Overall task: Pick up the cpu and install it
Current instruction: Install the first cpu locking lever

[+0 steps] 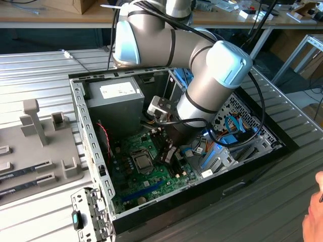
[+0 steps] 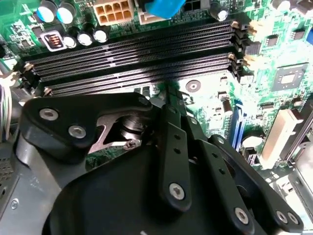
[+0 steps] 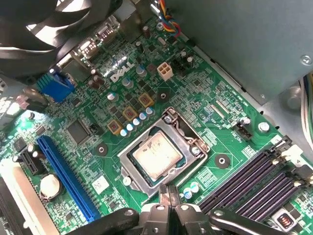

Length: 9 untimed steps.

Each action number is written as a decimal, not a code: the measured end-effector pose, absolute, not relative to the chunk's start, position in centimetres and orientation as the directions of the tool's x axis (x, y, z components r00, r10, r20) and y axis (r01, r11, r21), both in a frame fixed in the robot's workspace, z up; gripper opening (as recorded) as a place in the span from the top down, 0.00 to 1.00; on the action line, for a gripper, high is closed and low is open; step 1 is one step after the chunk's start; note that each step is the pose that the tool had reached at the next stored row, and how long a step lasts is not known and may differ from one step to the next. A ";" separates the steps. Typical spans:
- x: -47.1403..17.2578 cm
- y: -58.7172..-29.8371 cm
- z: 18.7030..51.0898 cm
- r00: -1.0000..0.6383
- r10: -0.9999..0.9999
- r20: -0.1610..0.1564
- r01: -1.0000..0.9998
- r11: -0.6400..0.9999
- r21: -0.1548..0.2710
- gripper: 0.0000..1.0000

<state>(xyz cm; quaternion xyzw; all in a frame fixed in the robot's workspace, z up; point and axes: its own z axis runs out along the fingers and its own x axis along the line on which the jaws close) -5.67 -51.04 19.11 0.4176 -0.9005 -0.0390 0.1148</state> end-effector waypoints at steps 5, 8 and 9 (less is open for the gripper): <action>-5.7 -51.0 19.9 -0.625 -0.768 0.143 -0.743 0.641 0.193 0.89; -5.7 -51.1 20.1 -0.625 -0.774 0.106 -0.743 0.631 0.224 0.89; -5.7 -51.0 20.2 -0.625 -0.775 0.093 -0.743 0.627 0.234 0.89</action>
